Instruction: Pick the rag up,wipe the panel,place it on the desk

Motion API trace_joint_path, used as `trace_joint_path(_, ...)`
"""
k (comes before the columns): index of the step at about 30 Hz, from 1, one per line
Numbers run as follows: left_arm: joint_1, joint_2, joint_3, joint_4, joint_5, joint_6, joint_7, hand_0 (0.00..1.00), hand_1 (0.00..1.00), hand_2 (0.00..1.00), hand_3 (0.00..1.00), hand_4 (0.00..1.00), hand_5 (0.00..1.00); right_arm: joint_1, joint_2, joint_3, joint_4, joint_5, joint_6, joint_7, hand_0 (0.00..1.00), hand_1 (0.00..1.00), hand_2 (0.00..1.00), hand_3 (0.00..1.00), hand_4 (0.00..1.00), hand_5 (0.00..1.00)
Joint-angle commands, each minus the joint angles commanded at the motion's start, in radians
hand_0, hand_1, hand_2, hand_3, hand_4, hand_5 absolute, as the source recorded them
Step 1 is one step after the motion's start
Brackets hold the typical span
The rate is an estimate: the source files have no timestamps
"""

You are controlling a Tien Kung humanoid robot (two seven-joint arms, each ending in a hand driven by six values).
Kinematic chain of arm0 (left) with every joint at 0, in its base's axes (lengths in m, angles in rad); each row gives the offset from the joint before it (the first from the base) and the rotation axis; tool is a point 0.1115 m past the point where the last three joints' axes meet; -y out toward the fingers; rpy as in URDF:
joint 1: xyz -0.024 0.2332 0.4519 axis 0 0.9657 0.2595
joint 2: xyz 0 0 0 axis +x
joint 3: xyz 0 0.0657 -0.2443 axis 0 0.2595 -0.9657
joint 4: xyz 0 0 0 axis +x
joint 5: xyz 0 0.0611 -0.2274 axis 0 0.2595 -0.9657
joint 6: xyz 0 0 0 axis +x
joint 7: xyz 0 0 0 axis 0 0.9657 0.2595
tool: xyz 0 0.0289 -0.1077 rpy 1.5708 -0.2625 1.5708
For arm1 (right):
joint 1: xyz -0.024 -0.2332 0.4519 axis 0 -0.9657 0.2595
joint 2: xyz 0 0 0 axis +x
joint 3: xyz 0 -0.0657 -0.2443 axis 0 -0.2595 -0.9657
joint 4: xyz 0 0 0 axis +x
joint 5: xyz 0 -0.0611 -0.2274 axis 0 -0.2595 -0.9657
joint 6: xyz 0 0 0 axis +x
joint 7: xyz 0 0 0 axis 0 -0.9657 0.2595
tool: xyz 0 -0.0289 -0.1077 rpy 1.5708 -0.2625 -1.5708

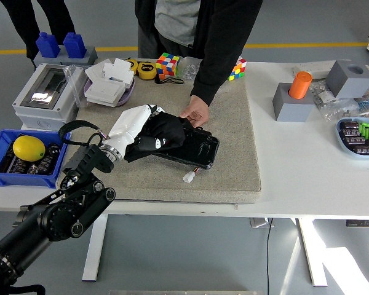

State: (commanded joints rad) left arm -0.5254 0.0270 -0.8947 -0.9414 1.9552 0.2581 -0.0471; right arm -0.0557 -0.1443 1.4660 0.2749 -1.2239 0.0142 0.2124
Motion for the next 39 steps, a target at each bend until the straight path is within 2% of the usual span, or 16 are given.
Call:
trace_joint_path(6,-0.013,-0.027,0.084,-0.026,-0.009,-0.001,0.008,0.243,0.367,0.446,0.563,0.734,0.002,0.0,-0.001,-0.003,0.0,0.001,0.0,0.0,0.59,0.571,0.511,0.523,0.945,0.396)
trace_joint_path(14,-0.034,-0.027,0.162,-0.047,-0.02,-0.001,0.014,0.243,0.366,0.446,0.563,0.734,0.002,0.001,-0.004,-0.007,0.0,0.001,0.0,0.0,0.591,0.572,0.51,0.523,0.945,0.396)
trace_joint_path(22,-0.043,-0.027,0.2,-0.048,-0.032,-0.002,0.015,0.241,0.365,0.446,0.563,0.735,0.002,0.001,-0.008,-0.011,0.0,0.002,0.0,0.0,0.59,0.572,0.511,0.523,0.946,0.397)
trace_joint_path(29,-0.038,-0.027,0.174,-0.03,-0.025,0.0,0.013,0.241,0.365,0.445,0.564,0.734,0.002,0.0,-0.009,-0.017,0.001,0.004,-0.001,0.0,0.591,0.573,0.51,0.523,0.947,0.397)
trace_joint_path(39,-0.024,-0.027,0.05,0.006,0.003,0.006,-0.001,0.241,0.364,0.445,0.564,0.734,0.002,-0.002,-0.009,-0.012,0.001,0.002,-0.001,0.0,0.59,0.572,0.511,0.523,0.947,0.397)
